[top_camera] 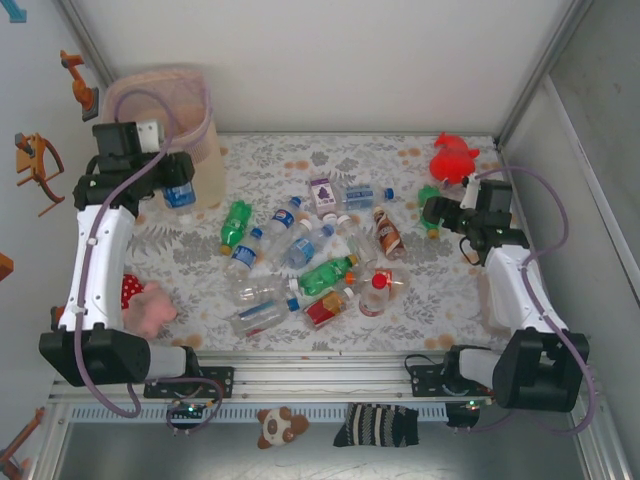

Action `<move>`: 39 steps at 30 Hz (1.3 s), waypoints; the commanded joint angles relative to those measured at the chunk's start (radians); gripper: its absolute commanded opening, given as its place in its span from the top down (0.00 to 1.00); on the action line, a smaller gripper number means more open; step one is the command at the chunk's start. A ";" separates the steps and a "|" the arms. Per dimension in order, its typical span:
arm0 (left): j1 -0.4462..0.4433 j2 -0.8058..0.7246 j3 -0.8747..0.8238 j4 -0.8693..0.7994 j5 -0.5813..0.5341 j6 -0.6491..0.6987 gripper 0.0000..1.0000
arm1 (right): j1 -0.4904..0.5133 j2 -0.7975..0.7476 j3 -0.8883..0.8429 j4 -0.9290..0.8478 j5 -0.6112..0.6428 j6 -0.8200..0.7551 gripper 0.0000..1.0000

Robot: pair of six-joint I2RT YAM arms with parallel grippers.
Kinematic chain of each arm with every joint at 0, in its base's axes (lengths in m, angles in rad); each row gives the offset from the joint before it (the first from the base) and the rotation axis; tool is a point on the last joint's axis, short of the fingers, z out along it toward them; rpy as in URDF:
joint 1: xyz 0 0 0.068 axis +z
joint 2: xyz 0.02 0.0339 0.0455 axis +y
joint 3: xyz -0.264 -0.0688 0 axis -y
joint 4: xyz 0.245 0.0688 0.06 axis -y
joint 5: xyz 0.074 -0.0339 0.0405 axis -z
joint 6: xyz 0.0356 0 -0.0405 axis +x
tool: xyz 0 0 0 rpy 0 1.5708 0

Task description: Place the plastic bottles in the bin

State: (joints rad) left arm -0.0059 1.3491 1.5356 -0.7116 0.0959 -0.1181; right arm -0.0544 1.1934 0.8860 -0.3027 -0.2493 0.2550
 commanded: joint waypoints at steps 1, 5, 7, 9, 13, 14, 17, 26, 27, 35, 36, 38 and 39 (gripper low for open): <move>0.000 0.039 0.084 0.158 0.004 -0.028 0.42 | 0.010 -0.031 0.052 -0.044 0.013 0.004 0.10; -0.020 0.101 0.154 0.298 -0.034 -0.030 0.44 | 0.012 -0.040 0.069 -0.059 0.016 0.006 0.10; -0.022 0.134 0.191 0.356 -0.043 -0.027 0.45 | 0.016 -0.040 0.079 -0.068 0.021 0.007 0.10; -0.025 0.173 0.227 0.413 -0.060 -0.016 0.44 | 0.018 -0.041 0.090 -0.081 0.033 0.004 0.10; -0.025 0.253 0.320 0.477 -0.109 0.041 0.44 | 0.018 -0.044 0.100 -0.101 0.051 0.001 0.10; -0.023 0.278 0.345 0.485 -0.117 0.051 0.44 | 0.018 -0.046 0.102 -0.107 0.053 -0.001 0.10; -0.020 0.346 0.416 0.502 -0.129 0.077 0.44 | 0.018 -0.056 0.105 -0.121 0.064 -0.005 0.10; -0.016 0.555 0.600 0.403 -0.118 0.100 0.45 | 0.020 -0.056 0.103 -0.126 0.086 0.007 0.10; -0.015 0.571 0.610 0.386 -0.115 0.101 0.45 | 0.021 -0.055 0.102 -0.126 0.088 0.008 0.10; -0.013 0.706 0.698 0.246 -0.113 0.085 0.45 | 0.028 -0.048 0.099 -0.158 0.091 0.004 0.10; -0.011 0.721 0.720 0.212 -0.115 0.083 0.45 | 0.028 -0.050 0.097 -0.162 0.092 0.004 0.10; -0.011 0.762 0.773 0.121 -0.117 0.077 0.45 | 0.029 -0.048 0.091 -0.164 0.092 0.005 0.10; -0.010 0.779 0.797 0.080 -0.117 0.074 0.45 | 0.030 -0.049 0.087 -0.164 0.092 0.006 0.10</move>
State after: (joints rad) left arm -0.0238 2.1063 2.2562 -0.4950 -0.0242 -0.0406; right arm -0.0345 1.1496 0.9516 -0.4419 -0.1703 0.2550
